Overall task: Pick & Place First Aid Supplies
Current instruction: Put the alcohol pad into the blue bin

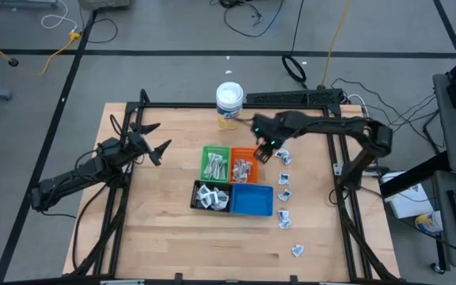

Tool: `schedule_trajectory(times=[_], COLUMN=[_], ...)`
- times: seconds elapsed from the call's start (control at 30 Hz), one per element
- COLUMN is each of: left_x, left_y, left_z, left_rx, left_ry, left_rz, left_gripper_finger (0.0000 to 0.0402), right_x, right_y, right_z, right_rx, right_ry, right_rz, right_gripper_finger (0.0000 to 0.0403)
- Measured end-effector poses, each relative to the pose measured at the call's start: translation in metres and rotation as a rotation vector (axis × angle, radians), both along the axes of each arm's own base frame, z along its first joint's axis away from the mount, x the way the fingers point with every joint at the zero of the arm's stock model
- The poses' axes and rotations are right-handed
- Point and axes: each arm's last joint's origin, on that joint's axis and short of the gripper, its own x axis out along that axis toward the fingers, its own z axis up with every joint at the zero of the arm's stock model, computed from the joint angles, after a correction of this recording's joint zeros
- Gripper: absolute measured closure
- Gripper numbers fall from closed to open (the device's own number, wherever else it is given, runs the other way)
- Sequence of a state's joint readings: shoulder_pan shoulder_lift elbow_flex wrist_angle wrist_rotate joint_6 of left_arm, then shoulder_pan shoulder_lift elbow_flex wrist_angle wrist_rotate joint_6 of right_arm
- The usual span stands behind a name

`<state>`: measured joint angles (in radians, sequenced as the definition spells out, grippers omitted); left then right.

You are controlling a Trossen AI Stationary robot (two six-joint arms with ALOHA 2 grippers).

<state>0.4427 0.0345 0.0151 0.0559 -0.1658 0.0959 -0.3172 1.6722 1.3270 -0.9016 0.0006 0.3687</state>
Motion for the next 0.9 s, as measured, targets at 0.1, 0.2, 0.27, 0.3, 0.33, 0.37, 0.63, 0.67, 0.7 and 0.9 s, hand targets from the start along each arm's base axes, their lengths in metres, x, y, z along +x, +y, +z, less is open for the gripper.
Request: schedule_trajectory(times=[0.1,0.2,0.27,0.3,0.33,0.37,0.63,0.67,0.7,0.9], left_x=[0.0,0.0,0.0,0.0,0.0,0.0,0.0,0.0,0.0,0.0], left_y=[0.0,0.0,0.0,0.0,0.0,0.0,0.0,0.0,0.0,0.0], left_z=[0.0,0.0,0.0,0.0,0.0,0.0,0.0,0.0,0.0,0.0], left_rx=[0.0,0.0,0.0,0.0,0.0,0.0,0.0,0.0,0.0,0.0], left_ry=[0.0,0.0,0.0,0.0,0.0,0.0,0.0,0.0,0.0,0.0], left_rz=[0.0,0.0,0.0,0.0,0.0,0.0,0.001,0.0,0.0,0.001], left_gripper_finger=[0.0009,0.0009,0.0009,0.0009,0.0009,0.0009,0.0009,0.0009,0.0009,0.0009], right_x=[-0.025,-0.049,-0.064,-0.071,-0.077,-0.084,-0.121,-0.123,-0.124,-0.122], right_y=[-0.018,-0.035,-0.046,-0.051,-0.056,-0.06,-0.089,-0.092,-0.095,-0.104], right_z=[-0.003,-0.007,-0.013,-0.016,-0.019,-0.022,-0.044,-0.044,-0.044,-0.05], right_rx=[-0.072,-0.115,-0.133,-0.141,-0.141,-0.134,-0.119,-0.123,-0.127,-0.148], right_ry=[0.042,0.085,0.126,0.15,0.166,0.179,0.233,0.225,0.218,0.197], right_rz=[-0.072,-0.159,-0.199,-0.218,-0.234,-0.247,-0.306,-0.312,-0.315,-0.28], right_gripper_finger=[0.0242,0.0243,0.0243,0.0243,0.0243,0.0244,0.0247,0.0248,0.0249,0.0256])
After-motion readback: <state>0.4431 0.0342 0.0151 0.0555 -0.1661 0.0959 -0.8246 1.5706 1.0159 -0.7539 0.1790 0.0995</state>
